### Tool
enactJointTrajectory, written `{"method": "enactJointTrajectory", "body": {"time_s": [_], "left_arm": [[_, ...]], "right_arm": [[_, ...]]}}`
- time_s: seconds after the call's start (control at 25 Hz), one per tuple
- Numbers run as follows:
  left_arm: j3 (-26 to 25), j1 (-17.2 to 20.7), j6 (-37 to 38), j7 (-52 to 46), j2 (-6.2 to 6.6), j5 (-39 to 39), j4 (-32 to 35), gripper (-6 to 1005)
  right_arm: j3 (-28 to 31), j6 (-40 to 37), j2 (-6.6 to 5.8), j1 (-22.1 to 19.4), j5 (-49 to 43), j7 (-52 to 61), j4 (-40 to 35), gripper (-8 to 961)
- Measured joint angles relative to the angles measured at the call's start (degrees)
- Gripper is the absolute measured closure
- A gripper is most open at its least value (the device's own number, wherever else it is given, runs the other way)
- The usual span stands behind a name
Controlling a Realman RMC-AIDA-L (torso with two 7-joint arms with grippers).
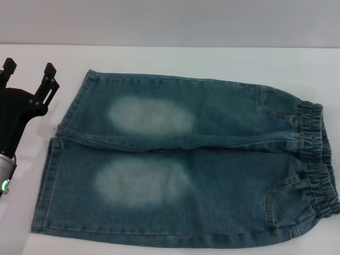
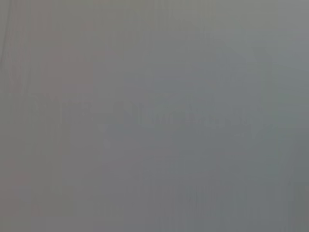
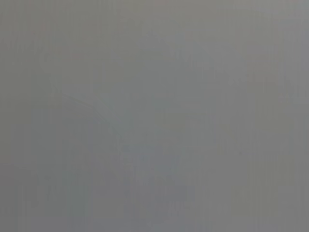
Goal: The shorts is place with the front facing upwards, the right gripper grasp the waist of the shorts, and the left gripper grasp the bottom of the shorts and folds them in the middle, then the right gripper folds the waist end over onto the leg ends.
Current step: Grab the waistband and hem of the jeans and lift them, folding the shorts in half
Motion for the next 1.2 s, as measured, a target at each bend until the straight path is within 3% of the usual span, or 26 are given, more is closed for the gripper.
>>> {"method": "enactJointTrajectory", "body": {"time_s": [1.2], "left_arm": [[0.9,0.0,1.1,0.4,0.00,0.5,0.1,183]], "right_arm": [[0.1,0.0,0.13,-0.5,0.0,0.1,0.4,259]]}}
